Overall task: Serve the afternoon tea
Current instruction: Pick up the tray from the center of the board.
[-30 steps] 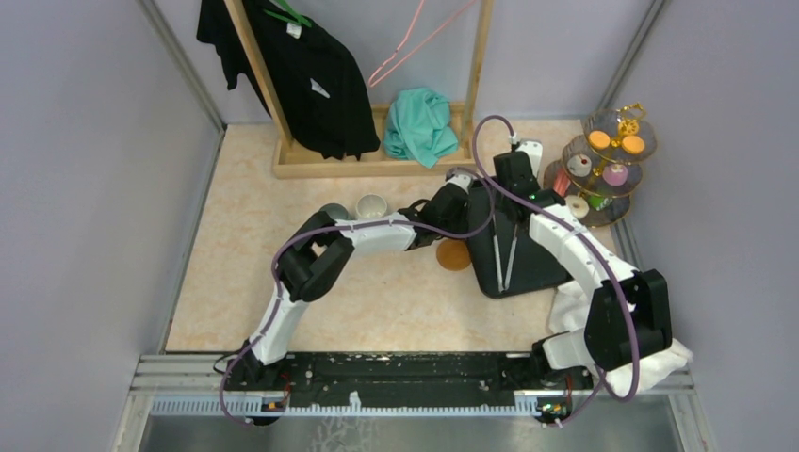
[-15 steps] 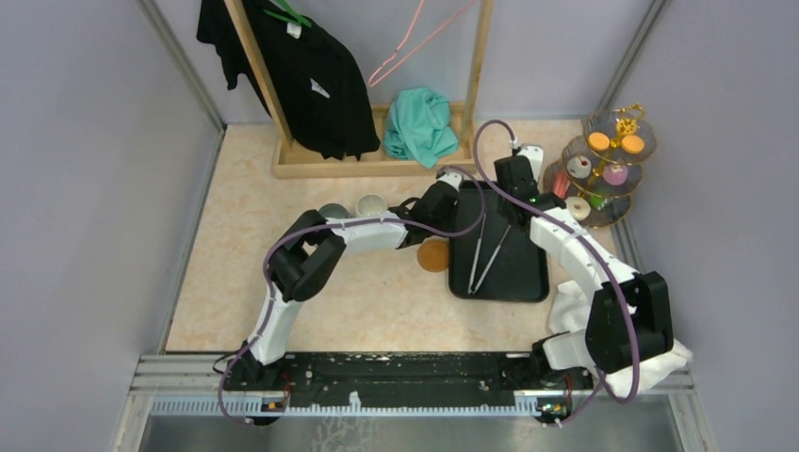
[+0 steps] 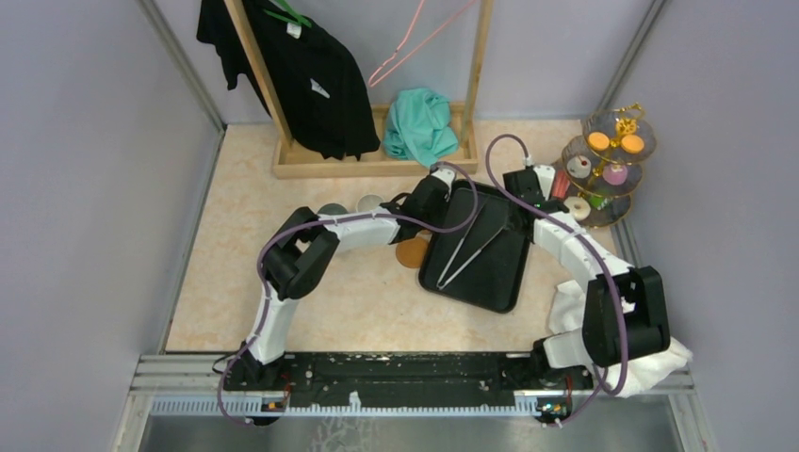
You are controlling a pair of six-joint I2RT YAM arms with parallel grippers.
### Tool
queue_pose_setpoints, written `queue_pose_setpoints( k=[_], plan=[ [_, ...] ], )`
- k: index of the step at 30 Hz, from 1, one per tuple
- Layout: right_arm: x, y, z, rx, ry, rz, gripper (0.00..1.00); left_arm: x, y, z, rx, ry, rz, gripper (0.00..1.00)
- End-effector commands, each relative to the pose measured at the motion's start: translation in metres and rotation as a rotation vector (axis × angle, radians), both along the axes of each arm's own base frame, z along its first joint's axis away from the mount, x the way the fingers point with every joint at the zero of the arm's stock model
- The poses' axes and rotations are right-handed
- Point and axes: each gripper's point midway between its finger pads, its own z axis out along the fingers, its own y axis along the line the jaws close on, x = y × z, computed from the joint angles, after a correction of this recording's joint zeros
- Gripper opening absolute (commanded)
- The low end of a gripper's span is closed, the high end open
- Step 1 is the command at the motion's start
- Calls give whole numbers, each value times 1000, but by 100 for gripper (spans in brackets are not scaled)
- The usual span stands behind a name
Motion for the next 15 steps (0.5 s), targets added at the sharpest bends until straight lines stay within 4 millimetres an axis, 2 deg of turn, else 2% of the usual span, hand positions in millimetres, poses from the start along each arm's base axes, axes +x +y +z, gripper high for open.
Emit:
queue_pose_setpoints(
  k=[1, 8, 15],
  plan=[
    [-13, -9, -28, 39, 62, -74, 40, -3, 22, -14, 91, 25, -19, 15],
    [-33, -10, -59, 77, 131, -116, 40, -2, 21, -15, 82, 33, -30, 16],
    [-38, -7, -80, 90, 180, -131, 40, -4, 20, -15, 51, 48, -29, 23]
  ],
)
